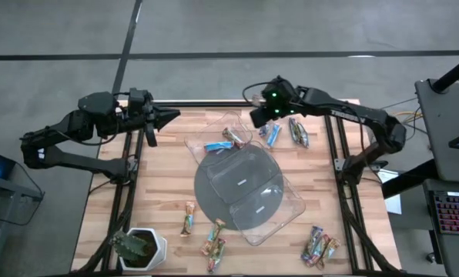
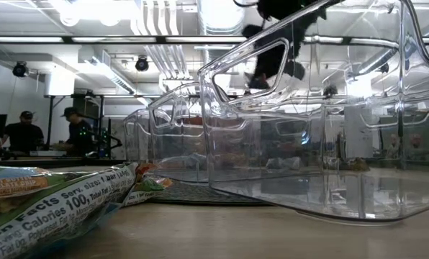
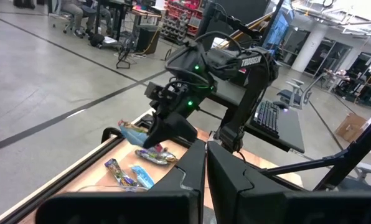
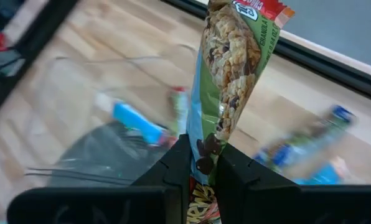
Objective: Pick and place Granola Bars by type
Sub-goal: Put the red granola bar into the top transparent bin
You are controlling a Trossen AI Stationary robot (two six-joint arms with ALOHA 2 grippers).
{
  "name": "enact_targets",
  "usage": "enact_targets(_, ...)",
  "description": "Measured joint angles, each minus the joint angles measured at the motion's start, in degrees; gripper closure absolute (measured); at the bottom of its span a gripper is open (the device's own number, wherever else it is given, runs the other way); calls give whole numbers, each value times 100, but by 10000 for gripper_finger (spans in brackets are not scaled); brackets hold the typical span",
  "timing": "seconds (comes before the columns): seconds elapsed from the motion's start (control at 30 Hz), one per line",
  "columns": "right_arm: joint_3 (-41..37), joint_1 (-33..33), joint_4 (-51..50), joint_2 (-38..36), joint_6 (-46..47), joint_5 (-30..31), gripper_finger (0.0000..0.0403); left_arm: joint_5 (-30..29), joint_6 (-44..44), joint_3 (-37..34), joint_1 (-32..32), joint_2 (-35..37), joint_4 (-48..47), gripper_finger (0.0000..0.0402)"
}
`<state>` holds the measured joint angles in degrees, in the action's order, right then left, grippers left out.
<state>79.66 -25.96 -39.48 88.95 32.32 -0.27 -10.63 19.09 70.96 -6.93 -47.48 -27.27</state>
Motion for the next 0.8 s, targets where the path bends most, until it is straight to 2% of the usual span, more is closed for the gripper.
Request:
enact_targets(0.3,1434,587,-53,1364,-317,-44,360,0,5,0,1,0,-7,401)
enact_targets(0.5,2093,794,-379,2093,-408,-156,356,0,9,0,-1,5,-12,401)
enact_targets(0.6,2411,825,-862,2411,-516,-166,338,0,11,0,1,7,-13,401)
enact_targets(0.8,3029,853,-1405,2823,-732,-85,273,1,8,0,-1,10,-12,401)
